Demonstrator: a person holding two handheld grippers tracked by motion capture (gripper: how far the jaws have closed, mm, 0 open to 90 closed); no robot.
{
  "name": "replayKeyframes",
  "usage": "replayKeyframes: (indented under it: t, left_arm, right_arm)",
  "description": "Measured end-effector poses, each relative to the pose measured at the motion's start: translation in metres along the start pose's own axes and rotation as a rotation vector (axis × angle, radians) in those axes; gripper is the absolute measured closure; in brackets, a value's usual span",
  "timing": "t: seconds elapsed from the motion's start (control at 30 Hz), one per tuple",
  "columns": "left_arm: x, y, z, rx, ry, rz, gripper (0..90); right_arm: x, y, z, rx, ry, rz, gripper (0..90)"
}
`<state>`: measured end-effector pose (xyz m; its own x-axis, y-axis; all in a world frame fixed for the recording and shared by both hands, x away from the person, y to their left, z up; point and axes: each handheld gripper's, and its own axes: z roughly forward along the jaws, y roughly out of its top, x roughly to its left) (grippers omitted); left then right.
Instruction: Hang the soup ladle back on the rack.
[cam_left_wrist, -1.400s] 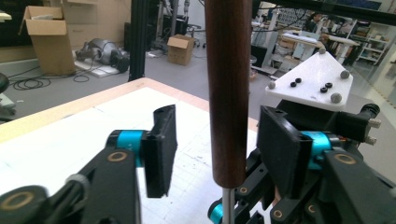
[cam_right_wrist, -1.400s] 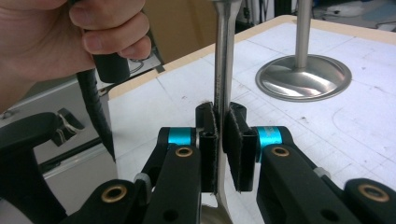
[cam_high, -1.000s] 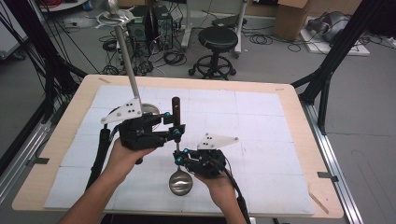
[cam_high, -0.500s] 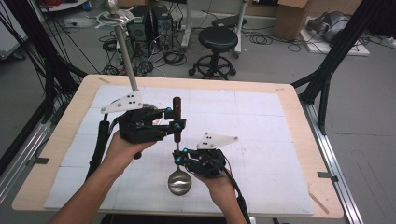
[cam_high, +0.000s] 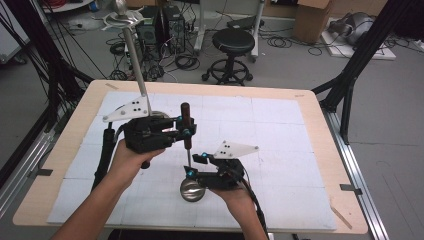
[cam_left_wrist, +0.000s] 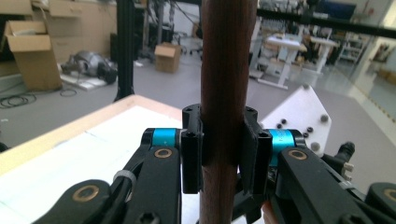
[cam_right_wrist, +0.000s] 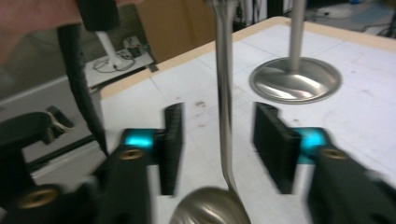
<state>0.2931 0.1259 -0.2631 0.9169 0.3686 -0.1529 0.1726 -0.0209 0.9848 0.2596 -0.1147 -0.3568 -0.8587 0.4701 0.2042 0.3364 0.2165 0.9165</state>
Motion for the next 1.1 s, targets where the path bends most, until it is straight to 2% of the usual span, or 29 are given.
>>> replayKeyframes:
  t: [0.07, 0.13, 0.3, 0.43, 0.57, 0.67, 0.83, 1.1]
  left_arm:
    - [0.003, 0.004, -0.004, -0.021, 0.007, -0.01, 73.1]
    - [0.008, 0.009, -0.009, -0.024, 0.028, -0.002, 73.1]
    - [0.023, 0.021, -0.02, -0.034, 0.079, 0.019, 73.1]
    - [0.036, 0.034, -0.029, -0.047, 0.124, 0.022, 73.1]
    - [0.047, 0.05, -0.036, -0.04, 0.179, 0.058, 73.1]
    - [0.058, 0.063, -0.041, -0.035, 0.198, 0.062, 73.1]
    - [0.079, 0.082, -0.05, -0.057, 0.235, 0.05, 73.1]
    - [0.099, 0.093, -0.057, -0.055, 0.251, 0.024, 73.1]
  right_arm:
    - [-0.001, -0.002, -0.007, -0.019, -0.012, -0.013, 35.9]
    - [-0.004, -0.003, -0.016, -0.049, -0.024, -0.037, 28.4]
    - [-0.01, -0.008, -0.042, -0.089, -0.09, -0.046, 18.4]
    - [-0.017, -0.013, -0.064, -0.1, -0.165, -0.041, 17.2]
    - [-0.024, -0.021, -0.083, -0.111, -0.209, -0.029, 17.2]
    - [-0.03, -0.028, -0.093, -0.13, -0.225, -0.011, 17.1]
    - [-0.033, -0.035, -0.098, -0.131, -0.235, 0.011, 17.1]
    - [-0.034, -0.037, -0.099, -0.124, -0.242, 0.011, 17.2]
